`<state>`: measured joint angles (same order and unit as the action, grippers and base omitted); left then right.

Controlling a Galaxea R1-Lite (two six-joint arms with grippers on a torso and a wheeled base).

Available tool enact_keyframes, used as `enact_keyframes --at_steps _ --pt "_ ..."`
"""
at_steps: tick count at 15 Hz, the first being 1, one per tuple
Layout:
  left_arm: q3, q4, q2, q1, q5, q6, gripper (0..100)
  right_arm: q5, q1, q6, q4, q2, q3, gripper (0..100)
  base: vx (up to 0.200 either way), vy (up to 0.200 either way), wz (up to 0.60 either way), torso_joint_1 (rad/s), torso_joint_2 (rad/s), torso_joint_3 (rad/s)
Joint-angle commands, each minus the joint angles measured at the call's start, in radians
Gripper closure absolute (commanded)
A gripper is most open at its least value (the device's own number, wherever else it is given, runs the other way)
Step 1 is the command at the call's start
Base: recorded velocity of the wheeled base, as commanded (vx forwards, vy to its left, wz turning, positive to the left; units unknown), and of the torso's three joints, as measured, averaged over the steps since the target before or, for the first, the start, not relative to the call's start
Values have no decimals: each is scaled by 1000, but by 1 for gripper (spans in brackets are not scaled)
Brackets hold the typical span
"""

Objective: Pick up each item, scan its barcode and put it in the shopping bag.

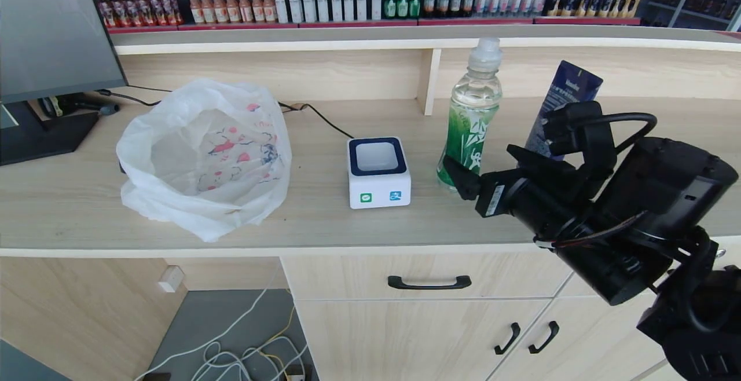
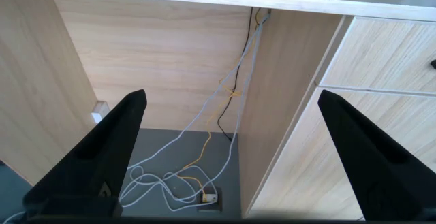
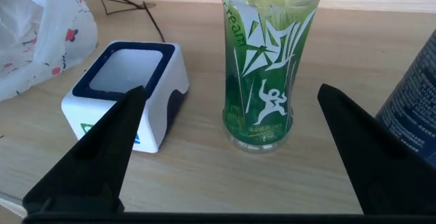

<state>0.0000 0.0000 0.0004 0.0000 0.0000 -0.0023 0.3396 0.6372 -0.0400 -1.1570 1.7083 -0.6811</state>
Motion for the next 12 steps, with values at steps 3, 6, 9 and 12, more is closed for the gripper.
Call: enact_keyframes --at_steps 3,6,9,12 --pt "0 0 0 0 0 -1 0 56 -2 57 -1 45 -41 0 0 0 0 0 0 0" --pt "0 0 0 0 0 -1 0 58 -27 54 -21 85 -95 0 0 0 0 0 0 0" --pt "0 0 0 0 0 -1 0 49 -44 -8 -50 113 -114 0 0 0 0 0 0 0" --pt "0 0 0 0 0 -1 0 50 -42 -14 -52 148 -144 0 0 0 0 0 0 0"
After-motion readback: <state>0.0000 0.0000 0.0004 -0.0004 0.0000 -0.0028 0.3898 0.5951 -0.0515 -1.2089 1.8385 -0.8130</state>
